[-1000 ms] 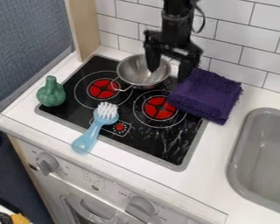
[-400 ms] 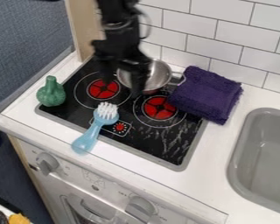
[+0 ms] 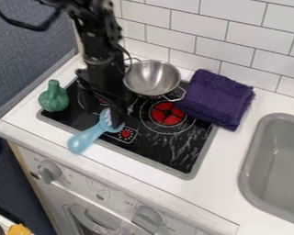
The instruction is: Move blue brush to the top left side of the burner
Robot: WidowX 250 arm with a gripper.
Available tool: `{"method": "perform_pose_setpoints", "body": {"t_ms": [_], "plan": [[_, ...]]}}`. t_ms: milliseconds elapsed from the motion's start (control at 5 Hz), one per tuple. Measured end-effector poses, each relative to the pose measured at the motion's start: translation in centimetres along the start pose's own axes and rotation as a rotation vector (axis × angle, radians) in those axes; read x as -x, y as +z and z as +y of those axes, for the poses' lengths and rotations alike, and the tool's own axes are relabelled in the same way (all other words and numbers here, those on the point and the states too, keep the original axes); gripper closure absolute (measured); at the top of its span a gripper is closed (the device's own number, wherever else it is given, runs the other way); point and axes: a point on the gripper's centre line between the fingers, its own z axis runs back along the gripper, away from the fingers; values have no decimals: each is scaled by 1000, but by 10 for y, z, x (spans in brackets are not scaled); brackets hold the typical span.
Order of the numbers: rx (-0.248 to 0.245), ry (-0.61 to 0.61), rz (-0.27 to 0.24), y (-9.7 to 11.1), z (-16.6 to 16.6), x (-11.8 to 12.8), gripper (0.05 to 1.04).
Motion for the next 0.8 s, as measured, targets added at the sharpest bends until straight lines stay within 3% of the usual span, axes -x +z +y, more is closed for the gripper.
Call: {"method": "perform_pose_setpoints", "body": {"t_ms": [400,600,800], "plan": [[-42,-24,31,-15,-6,-5,134],[-37,-37,28,-15,-12,-7,403],[-26,-39,35,-10,-17,-8,556]]}}
